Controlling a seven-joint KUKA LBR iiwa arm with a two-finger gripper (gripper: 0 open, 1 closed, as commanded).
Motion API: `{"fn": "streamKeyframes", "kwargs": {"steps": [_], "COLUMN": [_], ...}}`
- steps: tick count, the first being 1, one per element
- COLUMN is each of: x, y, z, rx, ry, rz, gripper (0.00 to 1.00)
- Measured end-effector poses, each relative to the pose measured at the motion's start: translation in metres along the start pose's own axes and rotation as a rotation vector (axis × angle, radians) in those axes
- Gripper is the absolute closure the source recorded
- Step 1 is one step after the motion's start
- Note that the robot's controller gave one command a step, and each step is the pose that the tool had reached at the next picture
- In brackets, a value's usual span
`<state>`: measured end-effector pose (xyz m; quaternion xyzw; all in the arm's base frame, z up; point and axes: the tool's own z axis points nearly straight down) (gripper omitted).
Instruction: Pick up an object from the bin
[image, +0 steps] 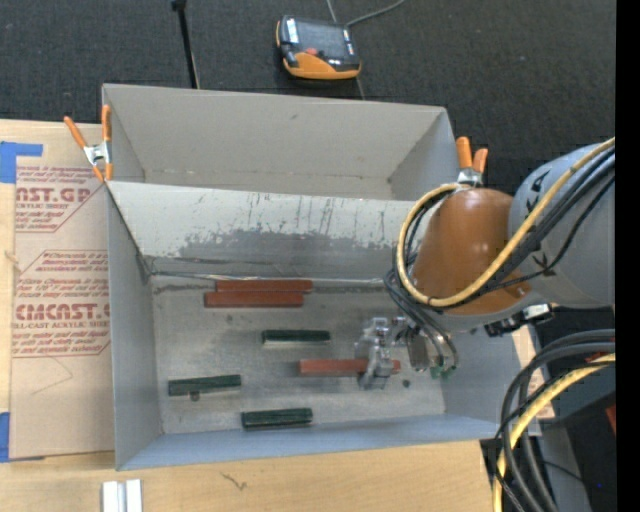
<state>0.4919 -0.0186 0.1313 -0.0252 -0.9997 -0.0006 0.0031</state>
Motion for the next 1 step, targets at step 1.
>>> {"fn": "streamKeyframes", "kwargs": {"steps": [1], "x": [-0.0015], "y": [0.0001], "z": [-0.0145], "rx": [0.000], "ry": [-0.008], "rz": [0.000], "gripper": [1.00]}}
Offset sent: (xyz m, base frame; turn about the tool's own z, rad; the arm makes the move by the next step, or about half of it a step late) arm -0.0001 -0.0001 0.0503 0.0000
